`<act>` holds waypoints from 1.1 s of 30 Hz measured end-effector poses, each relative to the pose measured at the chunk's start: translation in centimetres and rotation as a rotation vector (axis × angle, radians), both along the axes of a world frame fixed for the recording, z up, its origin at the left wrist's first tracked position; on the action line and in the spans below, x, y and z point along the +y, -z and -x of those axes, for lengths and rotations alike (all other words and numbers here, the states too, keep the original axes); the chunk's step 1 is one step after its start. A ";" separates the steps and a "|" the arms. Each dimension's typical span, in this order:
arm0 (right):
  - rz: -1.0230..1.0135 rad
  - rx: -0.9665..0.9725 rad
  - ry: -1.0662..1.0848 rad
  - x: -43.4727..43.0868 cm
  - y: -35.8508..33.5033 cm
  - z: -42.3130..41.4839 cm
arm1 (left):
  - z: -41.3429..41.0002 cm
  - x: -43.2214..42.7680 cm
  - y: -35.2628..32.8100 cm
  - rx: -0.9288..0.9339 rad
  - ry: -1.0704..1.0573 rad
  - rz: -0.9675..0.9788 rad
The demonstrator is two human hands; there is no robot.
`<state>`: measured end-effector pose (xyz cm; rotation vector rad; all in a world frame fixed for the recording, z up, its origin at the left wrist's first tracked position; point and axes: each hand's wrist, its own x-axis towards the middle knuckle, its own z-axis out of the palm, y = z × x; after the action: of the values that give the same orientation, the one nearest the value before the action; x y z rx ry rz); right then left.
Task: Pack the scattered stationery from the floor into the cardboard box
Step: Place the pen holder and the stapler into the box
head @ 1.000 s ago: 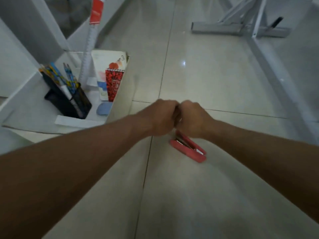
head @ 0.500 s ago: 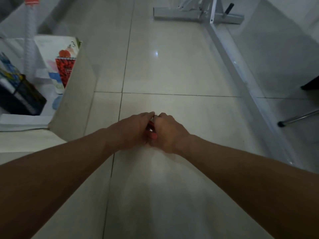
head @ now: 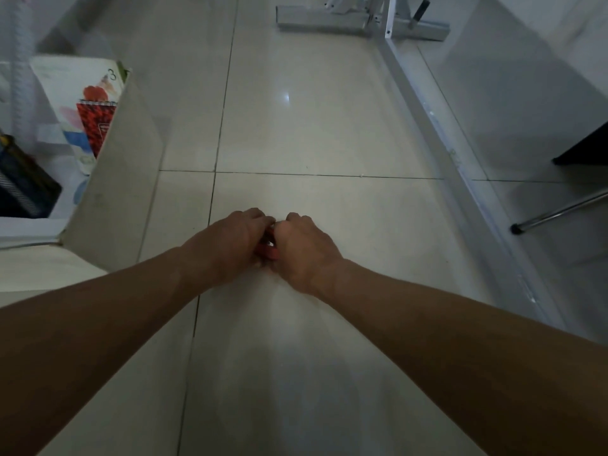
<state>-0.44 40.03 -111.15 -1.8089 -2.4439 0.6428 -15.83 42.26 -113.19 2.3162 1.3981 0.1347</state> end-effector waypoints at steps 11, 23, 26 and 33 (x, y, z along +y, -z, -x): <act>-0.054 -0.006 -0.038 1.4 -0.3 0.4 | 1.1 0.9 -2.0 0.044 -0.038 -0.006; -0.194 0.147 -0.090 5.9 -6.2 4.7 | 7.0 3.5 -9.4 0.054 -0.113 -0.187; -0.251 0.194 -0.124 7.2 -8.9 7.1 | 9.8 4.3 -12.7 0.027 -0.170 -0.236; -0.437 0.221 -0.372 10.5 -14.2 15.5 | 19.0 3.1 -17.4 -0.017 -0.360 -0.336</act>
<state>-15.93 50.54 -96.96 -1.0814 -2.5268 0.2651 -34.81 45.38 -95.77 2.2796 1.8941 0.5321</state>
